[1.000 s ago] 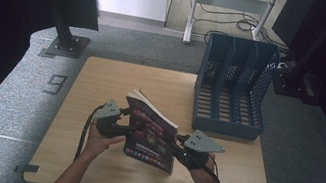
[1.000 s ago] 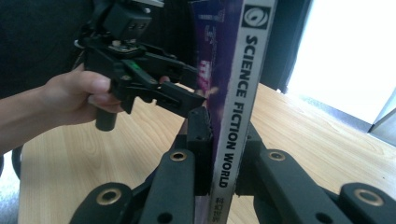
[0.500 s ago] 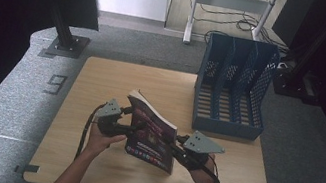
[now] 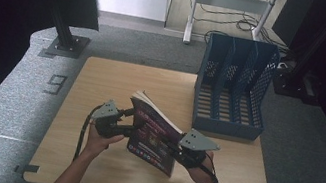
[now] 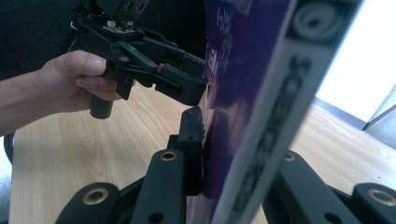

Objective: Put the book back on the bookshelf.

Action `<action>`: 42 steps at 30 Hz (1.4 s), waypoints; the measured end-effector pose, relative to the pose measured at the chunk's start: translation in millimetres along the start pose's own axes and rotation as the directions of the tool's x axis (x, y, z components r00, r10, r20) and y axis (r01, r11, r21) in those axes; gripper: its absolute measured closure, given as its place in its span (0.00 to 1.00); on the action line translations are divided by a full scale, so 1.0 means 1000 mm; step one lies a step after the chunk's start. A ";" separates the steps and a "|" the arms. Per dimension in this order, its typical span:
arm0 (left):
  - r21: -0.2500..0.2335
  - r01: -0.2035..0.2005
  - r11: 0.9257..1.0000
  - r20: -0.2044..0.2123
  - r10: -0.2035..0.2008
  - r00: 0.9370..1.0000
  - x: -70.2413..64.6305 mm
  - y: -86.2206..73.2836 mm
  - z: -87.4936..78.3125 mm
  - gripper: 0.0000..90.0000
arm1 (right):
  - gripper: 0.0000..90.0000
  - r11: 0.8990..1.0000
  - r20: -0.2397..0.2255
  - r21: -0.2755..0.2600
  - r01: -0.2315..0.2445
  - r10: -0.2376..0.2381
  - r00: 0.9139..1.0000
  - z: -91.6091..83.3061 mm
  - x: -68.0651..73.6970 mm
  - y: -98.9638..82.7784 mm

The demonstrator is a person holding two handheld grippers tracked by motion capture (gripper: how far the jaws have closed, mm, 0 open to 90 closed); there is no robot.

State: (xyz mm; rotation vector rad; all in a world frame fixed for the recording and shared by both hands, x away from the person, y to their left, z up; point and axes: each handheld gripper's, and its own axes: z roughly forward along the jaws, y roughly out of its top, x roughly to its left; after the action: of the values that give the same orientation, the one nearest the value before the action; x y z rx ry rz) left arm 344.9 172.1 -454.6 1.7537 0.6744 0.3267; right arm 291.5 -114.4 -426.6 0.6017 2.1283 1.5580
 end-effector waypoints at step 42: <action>0.032 0.011 0.999 -0.104 -0.008 0.995 -0.007 -0.014 -0.019 0.38 | 0.91 0.979 0.106 -0.076 -0.191 0.199 0.974 0.000 -0.018 0.004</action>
State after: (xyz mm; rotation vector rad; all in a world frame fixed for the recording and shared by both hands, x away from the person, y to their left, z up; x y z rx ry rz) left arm 325.0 184.7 -461.0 1.7730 0.7662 0.4050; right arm 306.3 -124.0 -420.8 0.8782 1.9761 1.6465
